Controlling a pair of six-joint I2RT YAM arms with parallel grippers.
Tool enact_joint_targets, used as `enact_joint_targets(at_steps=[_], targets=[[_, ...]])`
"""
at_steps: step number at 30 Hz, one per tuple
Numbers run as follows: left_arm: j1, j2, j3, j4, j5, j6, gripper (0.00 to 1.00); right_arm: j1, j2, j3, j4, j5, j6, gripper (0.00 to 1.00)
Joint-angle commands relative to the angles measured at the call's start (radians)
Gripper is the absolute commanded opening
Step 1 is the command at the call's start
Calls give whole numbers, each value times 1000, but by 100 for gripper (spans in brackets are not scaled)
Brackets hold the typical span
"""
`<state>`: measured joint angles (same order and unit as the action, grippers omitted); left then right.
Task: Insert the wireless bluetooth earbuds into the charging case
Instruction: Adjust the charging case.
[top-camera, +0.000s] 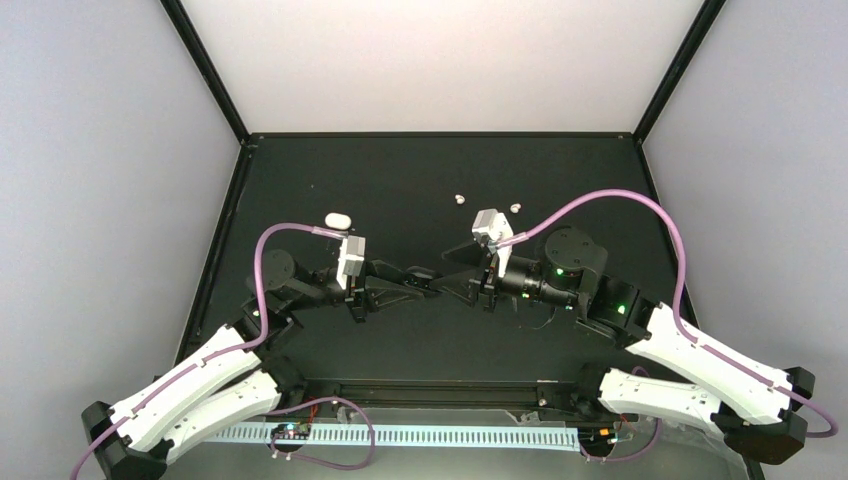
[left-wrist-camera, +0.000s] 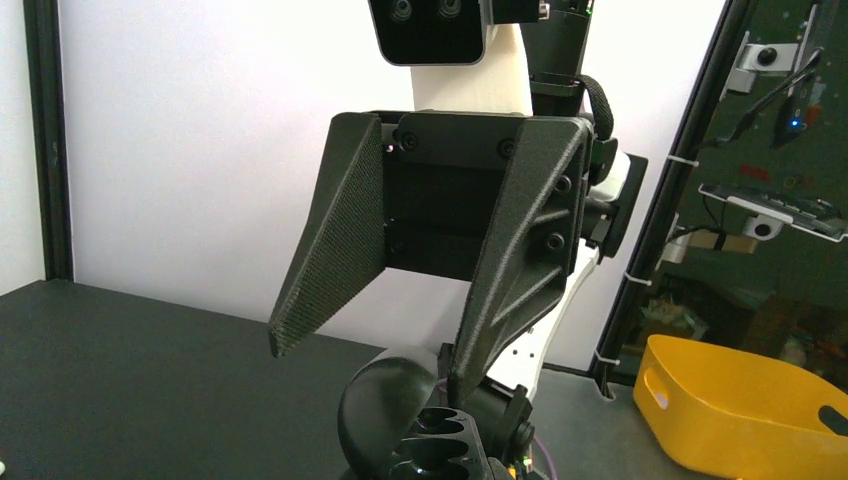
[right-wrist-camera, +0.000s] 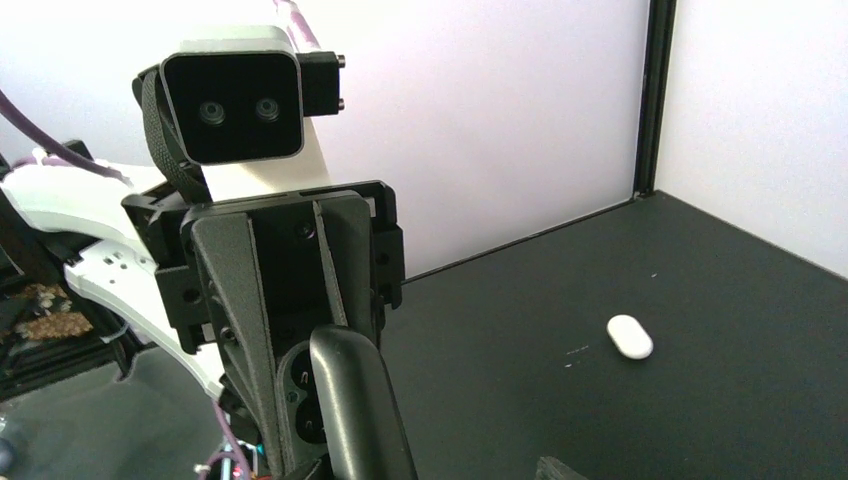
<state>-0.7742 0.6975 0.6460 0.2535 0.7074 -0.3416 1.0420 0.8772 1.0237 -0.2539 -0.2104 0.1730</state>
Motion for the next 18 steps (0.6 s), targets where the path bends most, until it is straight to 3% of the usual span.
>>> enact_joint_targets(at_steps=[1, 11, 18], targets=[[-6, -6, 9, 10, 17, -6, 2, -3, 9, 23, 11, -3, -11, 52], [-5, 10, 12, 29, 36, -20, 1, -2, 36, 35, 26, -21, -19, 34], [-5, 23, 12, 38, 44, -25, 2, -3, 45, 40, 34, -36, -24, 32]])
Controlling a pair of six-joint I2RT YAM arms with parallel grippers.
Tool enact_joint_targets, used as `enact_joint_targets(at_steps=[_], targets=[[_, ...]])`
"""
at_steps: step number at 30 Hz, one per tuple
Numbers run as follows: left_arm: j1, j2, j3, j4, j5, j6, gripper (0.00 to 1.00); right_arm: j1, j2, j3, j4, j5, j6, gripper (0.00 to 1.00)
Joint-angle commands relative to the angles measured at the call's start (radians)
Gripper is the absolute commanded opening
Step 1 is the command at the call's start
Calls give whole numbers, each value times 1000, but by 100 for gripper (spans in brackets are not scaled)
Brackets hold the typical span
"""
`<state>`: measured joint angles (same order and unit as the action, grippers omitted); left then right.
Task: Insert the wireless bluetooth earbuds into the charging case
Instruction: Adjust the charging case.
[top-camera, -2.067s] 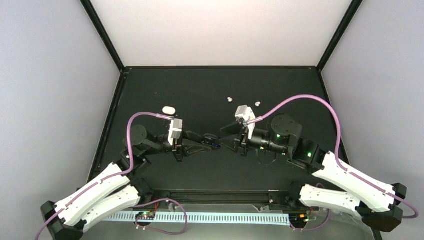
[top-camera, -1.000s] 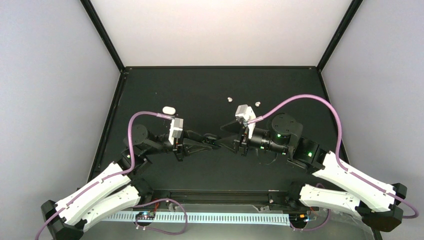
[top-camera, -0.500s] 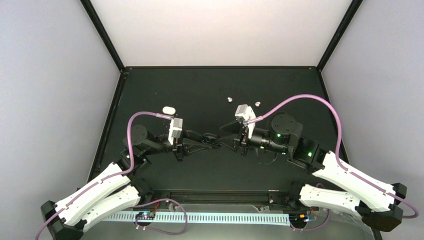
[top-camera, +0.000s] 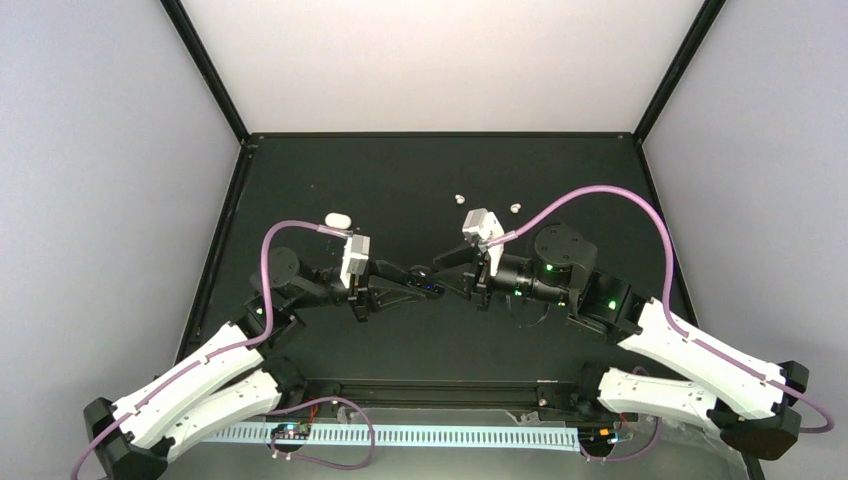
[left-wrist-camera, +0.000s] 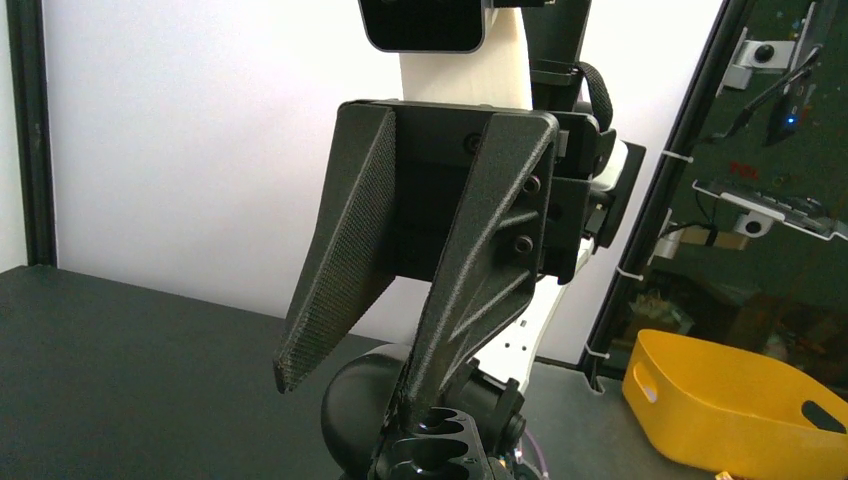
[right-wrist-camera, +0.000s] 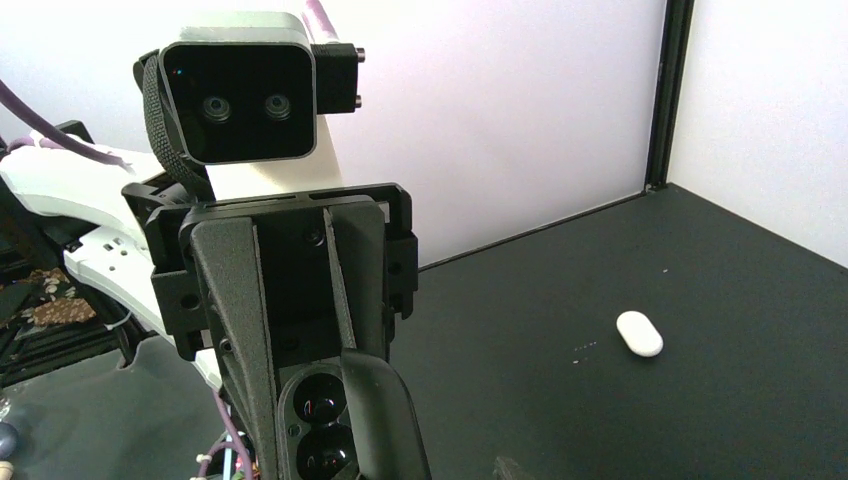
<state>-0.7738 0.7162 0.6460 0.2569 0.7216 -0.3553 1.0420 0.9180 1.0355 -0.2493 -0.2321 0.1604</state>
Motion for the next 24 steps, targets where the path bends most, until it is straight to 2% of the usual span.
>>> enact_joint_targets(at_steps=[1, 7, 15, 18, 24], targets=[[-6, 5, 12, 34, 30, -11, 2, -2, 4, 28, 30, -15, -13, 33], [-5, 3, 13, 39, 30, -13, 2, -2, 10, 28, 28, -18, -15, 30], [-5, 4, 12, 39, 21, -19, 2, -2, 10, 26, 22, -18, -25, 14], [-5, 8, 12, 39, 18, -23, 7, -2, 9, 28, 20, -14, -31, 11], [-5, 15, 10, 32, 14, -28, 24, -2, 4, 29, 15, 2, -49, 8]])
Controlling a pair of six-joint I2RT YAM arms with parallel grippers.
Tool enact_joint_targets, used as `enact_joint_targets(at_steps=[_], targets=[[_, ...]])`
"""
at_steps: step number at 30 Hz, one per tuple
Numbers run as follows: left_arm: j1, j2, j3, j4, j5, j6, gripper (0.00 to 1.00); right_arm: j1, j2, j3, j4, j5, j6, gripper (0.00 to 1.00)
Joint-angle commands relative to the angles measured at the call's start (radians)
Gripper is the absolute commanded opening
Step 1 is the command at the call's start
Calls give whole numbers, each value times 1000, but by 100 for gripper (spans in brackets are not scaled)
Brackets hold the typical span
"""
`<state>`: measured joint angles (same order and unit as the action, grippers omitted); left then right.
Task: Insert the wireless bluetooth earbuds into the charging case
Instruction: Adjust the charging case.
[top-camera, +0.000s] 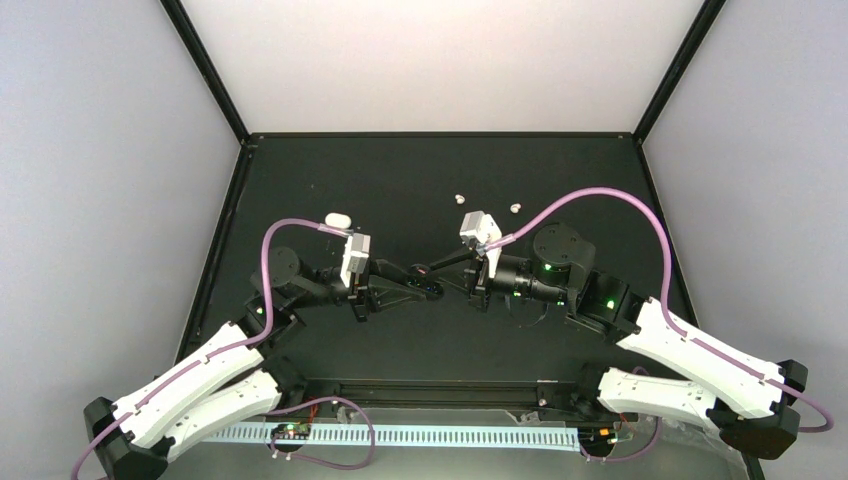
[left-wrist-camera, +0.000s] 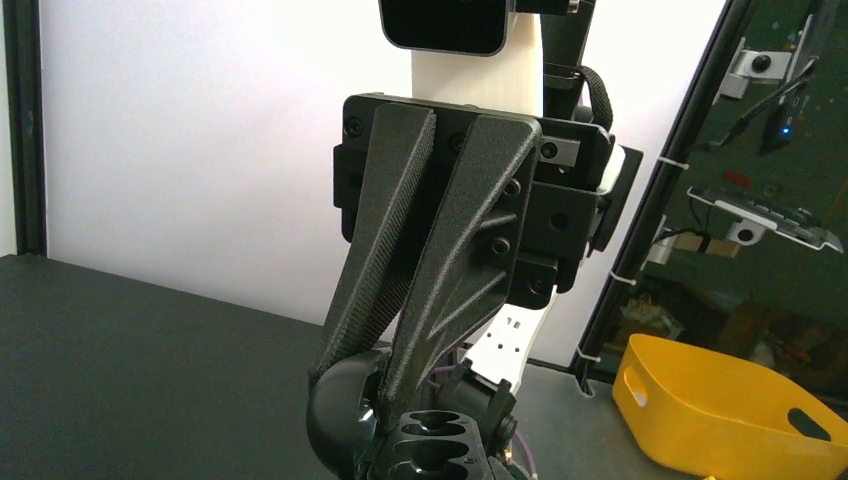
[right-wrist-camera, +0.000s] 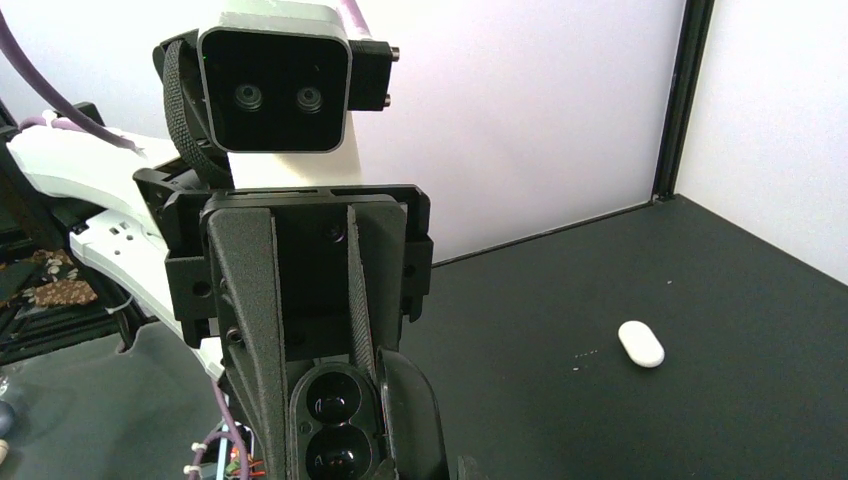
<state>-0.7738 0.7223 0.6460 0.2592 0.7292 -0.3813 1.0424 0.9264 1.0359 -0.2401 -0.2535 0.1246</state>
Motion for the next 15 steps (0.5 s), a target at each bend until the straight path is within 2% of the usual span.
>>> enact_joint_targets(at_steps=[1, 6, 15], targets=[[-6, 10, 11, 28, 5, -2, 26, -3, -6, 31, 4, 25, -15, 6], [-6, 18, 10, 20, -2, -2, 33, -3, -9, 31, 0, 35, -28, 1], [-5, 35, 11, 11, -3, -4, 36, -3, -11, 41, -17, 51, -56, 1]])
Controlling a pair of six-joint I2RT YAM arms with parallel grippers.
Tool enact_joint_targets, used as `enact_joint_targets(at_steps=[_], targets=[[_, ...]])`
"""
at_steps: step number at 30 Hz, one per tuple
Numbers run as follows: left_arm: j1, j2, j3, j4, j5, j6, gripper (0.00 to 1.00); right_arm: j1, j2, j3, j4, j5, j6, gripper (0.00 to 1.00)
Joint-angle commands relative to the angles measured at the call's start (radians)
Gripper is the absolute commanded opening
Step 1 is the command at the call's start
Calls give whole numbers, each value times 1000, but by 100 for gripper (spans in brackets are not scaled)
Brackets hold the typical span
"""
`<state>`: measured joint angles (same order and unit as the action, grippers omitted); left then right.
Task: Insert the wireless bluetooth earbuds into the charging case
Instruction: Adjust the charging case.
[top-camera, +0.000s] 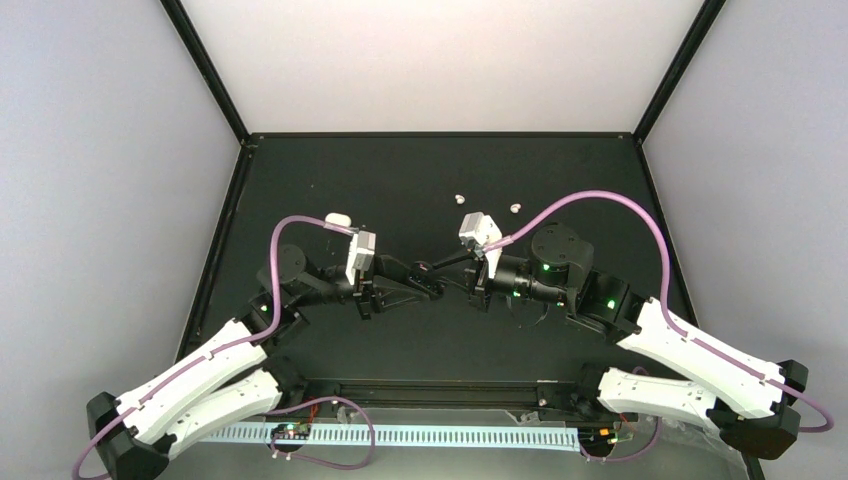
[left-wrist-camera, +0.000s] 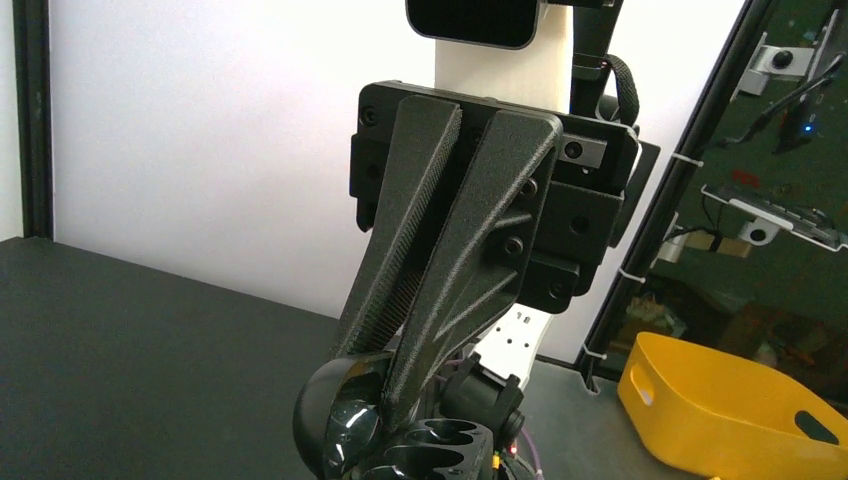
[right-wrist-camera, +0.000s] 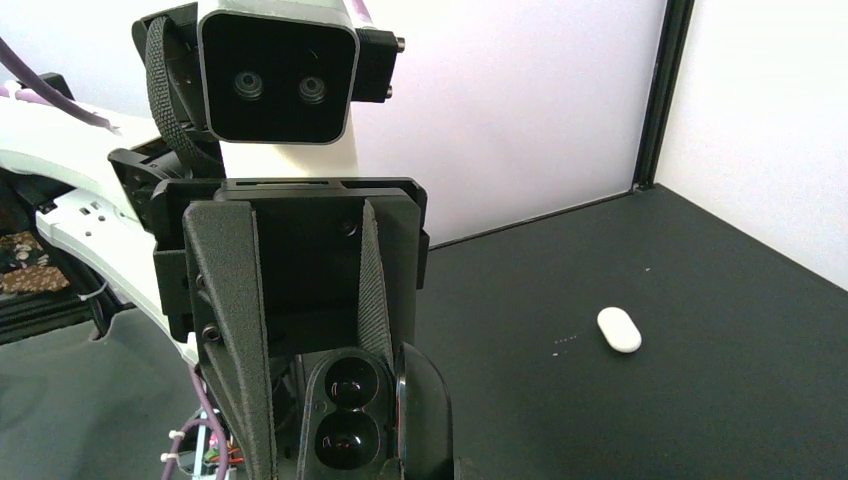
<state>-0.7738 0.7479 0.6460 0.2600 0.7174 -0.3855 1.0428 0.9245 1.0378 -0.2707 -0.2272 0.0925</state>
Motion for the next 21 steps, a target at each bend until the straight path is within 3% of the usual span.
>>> enact_joint_targets(at_steps=[1, 12, 21], targets=[[-5, 10, 11, 9, 8, -1, 36, -3, -9, 39, 13, 25, -26, 1], [-6, 10, 11, 13, 20, -6, 22, -3, -16, 39, 5, 28, -48, 1], [-5, 13, 11, 15, 24, 2, 3, -3, -23, 37, 7, 25, -44, 1]])
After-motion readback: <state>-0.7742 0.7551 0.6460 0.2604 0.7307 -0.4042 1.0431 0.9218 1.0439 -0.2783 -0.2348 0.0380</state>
